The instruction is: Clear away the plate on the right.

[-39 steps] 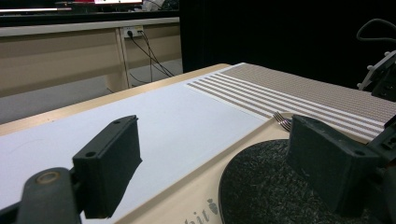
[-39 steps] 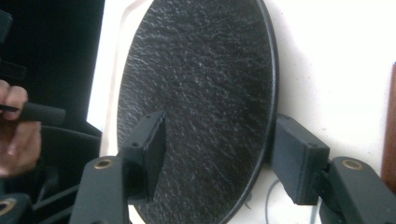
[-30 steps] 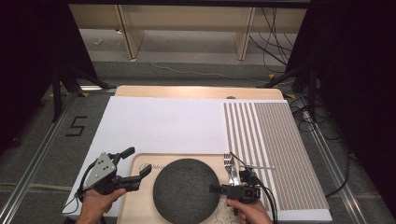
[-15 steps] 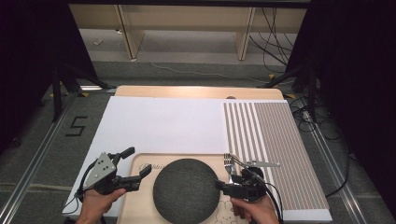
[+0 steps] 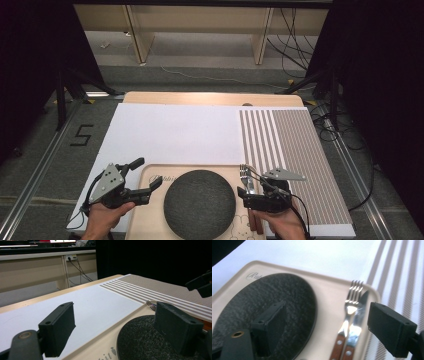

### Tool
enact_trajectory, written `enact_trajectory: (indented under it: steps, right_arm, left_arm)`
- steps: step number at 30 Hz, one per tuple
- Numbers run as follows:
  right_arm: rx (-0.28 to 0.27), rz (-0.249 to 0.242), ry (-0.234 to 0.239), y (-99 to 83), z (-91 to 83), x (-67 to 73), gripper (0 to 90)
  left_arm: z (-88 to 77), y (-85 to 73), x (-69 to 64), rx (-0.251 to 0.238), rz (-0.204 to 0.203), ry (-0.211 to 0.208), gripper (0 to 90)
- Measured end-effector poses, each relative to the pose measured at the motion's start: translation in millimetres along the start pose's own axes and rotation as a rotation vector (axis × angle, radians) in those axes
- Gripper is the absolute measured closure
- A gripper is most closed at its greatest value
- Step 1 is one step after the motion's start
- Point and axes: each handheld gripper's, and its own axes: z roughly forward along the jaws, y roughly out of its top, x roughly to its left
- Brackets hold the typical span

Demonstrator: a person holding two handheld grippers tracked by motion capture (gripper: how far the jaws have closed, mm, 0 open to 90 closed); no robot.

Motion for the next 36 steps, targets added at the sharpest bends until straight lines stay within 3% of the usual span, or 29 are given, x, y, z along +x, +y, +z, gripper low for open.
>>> enact_trajectory:
  steps: [8, 12, 16, 24, 26, 27, 30, 32, 36]
  right_arm:
    - [-0.185, -0.078, -0.065, 2.9, -13.1, -0.6, 14.4]
    - [-0.209, -0.071, -0.078, 3.9, -16.3, -2.9, 11.4]
    - [-0.233, -0.105, -0.124, 4.5, -20.0, -3.2, 10.0]
    - [-0.254, -0.091, -0.136, 5.6, -24.8, -7.6, 4.8]
    - [-0.292, -0.097, -0.133, 5.1, -25.4, -8.9, 4.2]
    - [-0.281, -0.098, -0.136, 5.5, -27.1, -8.8, 3.6]
    - [-0.320, -0.095, -0.141, 4.9, -27.3, -9.2, 2.0]
    - [-0.316, -0.117, -0.160, 5.1, -28.0, -10.4, 2.0]
    - [-0.329, -0.114, -0.142, 3.9, -29.2, -10.4, 2.0]
  left_arm:
    - [0.1, -0.2, 0.0, 0.001, 0.002, -0.001, 16.6]
    - [0.2, -0.2, 0.0, 0.001, 0.003, -0.001, 16.4]
    - [0.3, -0.3, 0.1, 0.001, 0.001, -0.001, 16.4]
    - [0.3, -0.4, 0.1, 0.001, 0.004, -0.001, 16.3]
    - [0.4, -0.4, 0.1, 0.002, 0.005, -0.002, 16.3]
    - [0.4, -0.4, 0.1, 0.002, 0.004, -0.001, 16.3]
    - [0.4, -0.6, 0.0, 0.003, 0.005, -0.001, 16.3]
    - [0.7, -0.8, -0.1, 0.005, 0.005, -0.001, 16.3]
    - [1.7, -1.3, 0.0, -0.002, 0.002, -0.006, 16.3]
